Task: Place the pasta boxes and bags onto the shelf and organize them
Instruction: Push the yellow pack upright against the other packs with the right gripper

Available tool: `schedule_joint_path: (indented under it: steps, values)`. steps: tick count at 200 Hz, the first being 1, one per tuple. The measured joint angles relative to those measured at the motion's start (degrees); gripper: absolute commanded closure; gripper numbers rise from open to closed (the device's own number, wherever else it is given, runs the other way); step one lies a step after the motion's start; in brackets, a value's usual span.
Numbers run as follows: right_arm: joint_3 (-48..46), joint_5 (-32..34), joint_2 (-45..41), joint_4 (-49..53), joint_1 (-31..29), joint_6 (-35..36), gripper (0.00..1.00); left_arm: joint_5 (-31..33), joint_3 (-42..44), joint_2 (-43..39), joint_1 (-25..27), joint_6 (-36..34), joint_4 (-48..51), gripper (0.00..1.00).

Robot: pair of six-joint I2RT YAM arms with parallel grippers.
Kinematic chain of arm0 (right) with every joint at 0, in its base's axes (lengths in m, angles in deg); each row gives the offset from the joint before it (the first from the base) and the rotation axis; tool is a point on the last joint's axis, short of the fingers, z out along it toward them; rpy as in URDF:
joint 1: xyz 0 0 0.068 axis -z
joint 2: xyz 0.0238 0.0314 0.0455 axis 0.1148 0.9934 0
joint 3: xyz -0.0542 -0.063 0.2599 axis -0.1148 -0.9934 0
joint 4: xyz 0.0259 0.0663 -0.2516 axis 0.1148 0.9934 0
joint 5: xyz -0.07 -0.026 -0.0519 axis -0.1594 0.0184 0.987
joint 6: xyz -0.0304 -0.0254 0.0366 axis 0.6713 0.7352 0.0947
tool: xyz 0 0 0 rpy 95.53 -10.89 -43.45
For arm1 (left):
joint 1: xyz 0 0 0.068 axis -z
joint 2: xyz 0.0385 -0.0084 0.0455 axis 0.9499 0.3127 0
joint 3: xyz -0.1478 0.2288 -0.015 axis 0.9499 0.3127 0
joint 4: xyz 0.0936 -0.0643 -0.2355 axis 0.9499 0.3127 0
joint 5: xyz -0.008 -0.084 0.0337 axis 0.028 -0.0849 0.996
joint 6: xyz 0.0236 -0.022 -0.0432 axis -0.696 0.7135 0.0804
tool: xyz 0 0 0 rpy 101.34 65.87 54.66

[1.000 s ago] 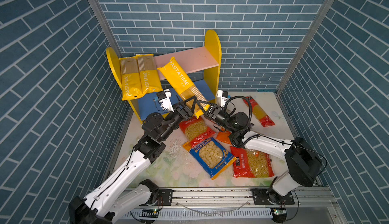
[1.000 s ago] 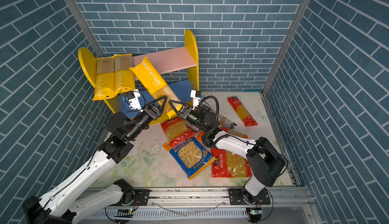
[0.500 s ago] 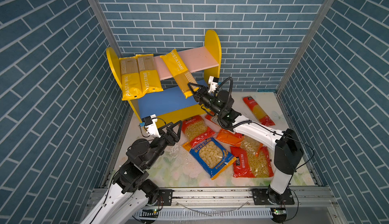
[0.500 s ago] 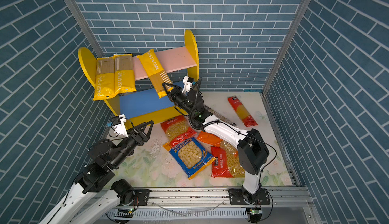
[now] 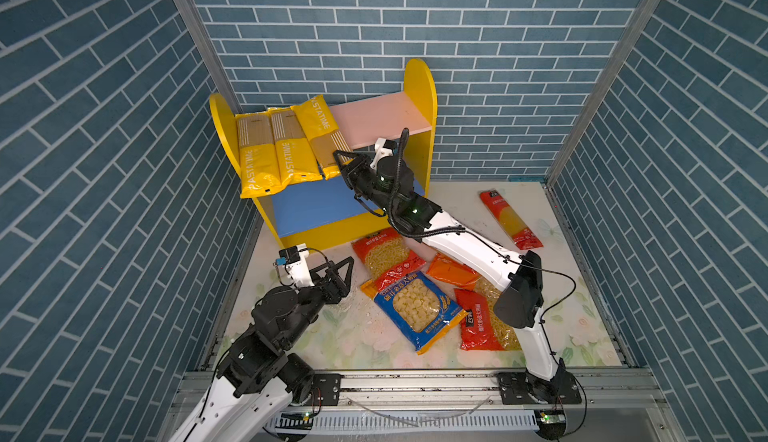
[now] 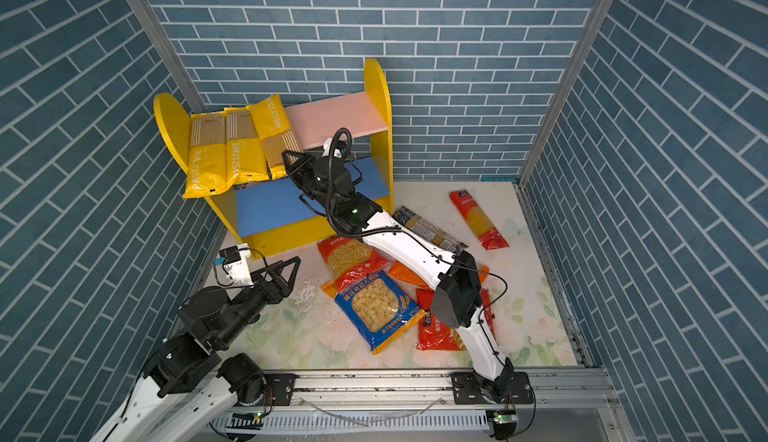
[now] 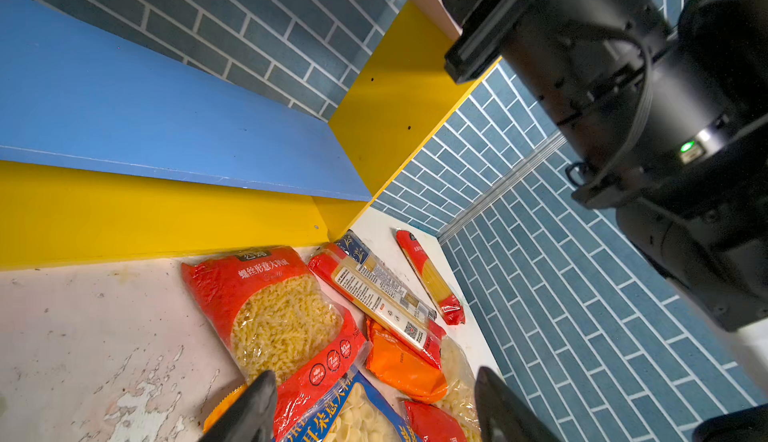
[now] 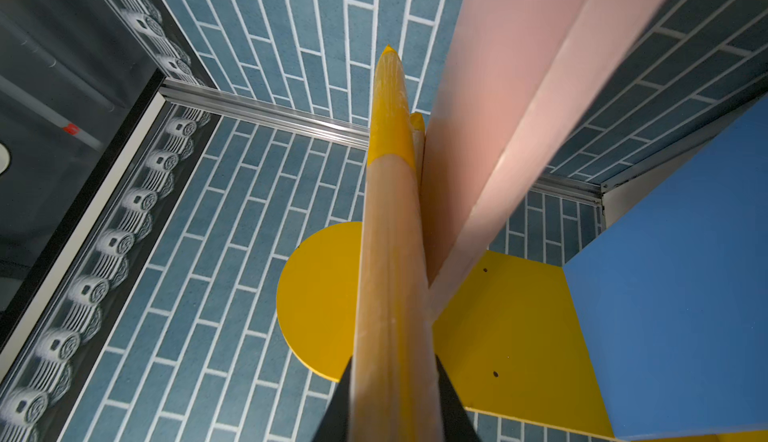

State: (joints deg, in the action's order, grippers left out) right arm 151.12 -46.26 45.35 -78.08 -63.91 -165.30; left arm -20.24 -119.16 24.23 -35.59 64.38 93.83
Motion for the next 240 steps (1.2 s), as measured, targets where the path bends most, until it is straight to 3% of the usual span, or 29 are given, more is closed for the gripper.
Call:
schedule_joint_path:
  steps: [15, 35, 49, 71, 106, 185, 240]
  values:
    - [8.3, 0.0, 4.7, 1.9, 0.0, 0.0, 0.52, -0.1, 0.8, 0.3, 0.0, 0.2, -0.2, 0.25]
    - [12.3, -0.6, 7.0, 3.3, 0.0, 0.7, 0.48, -0.4, 1.2, 0.9, 0.1, 0.3, -0.2, 0.25]
    - [11.6, -1.2, 6.8, 3.5, 0.1, 0.8, 0.48, -0.6, 1.2, 1.1, 0.1, 0.3, -0.2, 0.25]
    - [0.6, -2.5, 1.2, 0.4, 0.1, 1.2, 0.48, -0.6, 1.7, 1.1, 0.1, 0.3, -0.7, 0.25]
    - [-10.2, -3.0, -6.4, -3.2, 0.0, 2.4, 0.57, -1.1, 3.7, 1.8, 0.2, 0.9, -2.0, 0.25]
    - [-3.3, -8.2, -2.8, 0.4, 1.3, 3.1, 0.88, -1.4, 4.1, 2.8, 1.0, 1.4, -3.0, 0.25]
    - [-3.4, -11.7, -2.8, 0.5, 2.8, 1.7, 0.97, -1.3, 4.1, 2.7, 1.2, 1.5, -3.0, 0.25]
